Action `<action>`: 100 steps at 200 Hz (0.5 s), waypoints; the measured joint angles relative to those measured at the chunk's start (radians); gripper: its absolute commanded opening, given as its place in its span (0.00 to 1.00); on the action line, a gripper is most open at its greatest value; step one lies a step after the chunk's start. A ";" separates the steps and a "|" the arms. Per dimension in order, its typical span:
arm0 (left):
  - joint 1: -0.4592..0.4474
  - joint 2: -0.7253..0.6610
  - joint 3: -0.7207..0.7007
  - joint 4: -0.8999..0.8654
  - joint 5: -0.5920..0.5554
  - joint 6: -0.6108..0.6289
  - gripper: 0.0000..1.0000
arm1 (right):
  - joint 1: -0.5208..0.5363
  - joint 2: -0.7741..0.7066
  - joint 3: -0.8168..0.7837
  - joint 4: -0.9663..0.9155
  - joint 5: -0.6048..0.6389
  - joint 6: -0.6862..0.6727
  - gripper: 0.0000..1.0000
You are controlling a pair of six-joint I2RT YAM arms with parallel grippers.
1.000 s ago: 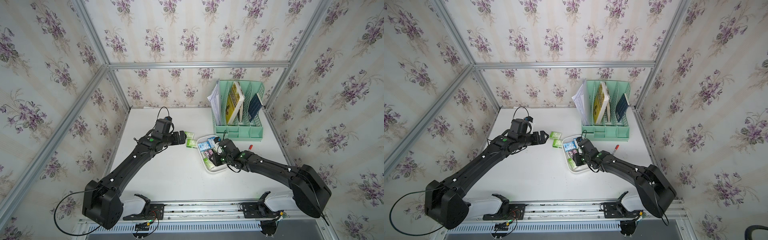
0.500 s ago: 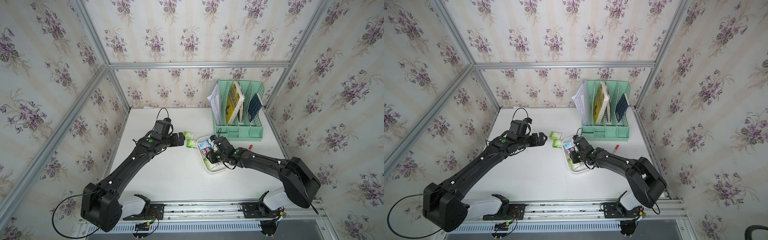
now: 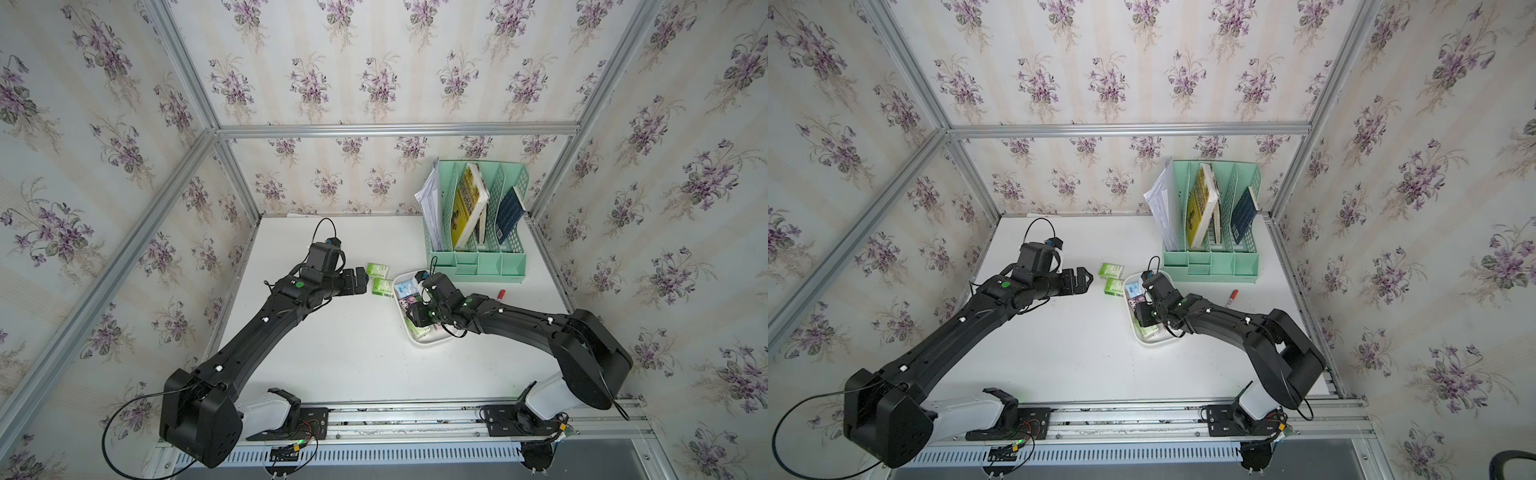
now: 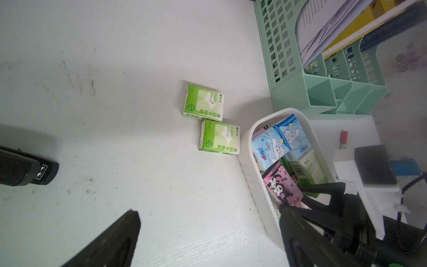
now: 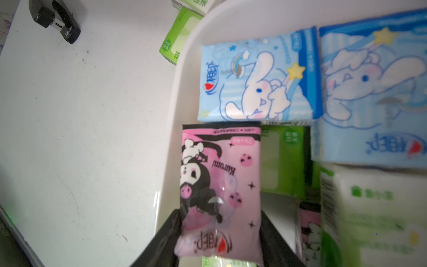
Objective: Put the pocket tissues into the storage box
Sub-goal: Place the pocket tissues in the storage box.
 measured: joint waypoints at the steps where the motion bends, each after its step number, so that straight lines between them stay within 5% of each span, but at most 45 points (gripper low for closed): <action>1: 0.000 0.000 0.000 0.000 0.000 0.000 0.99 | 0.000 -0.001 0.001 0.000 0.000 0.000 0.59; 38: 0.000 0.000 0.000 0.000 0.000 0.000 0.99 | 0.001 -0.037 0.018 -0.005 -0.024 0.000 0.70; 100: 0.000 -0.006 0.000 0.000 -0.002 0.000 0.99 | 0.001 -0.071 0.072 -0.035 -0.048 -0.003 0.72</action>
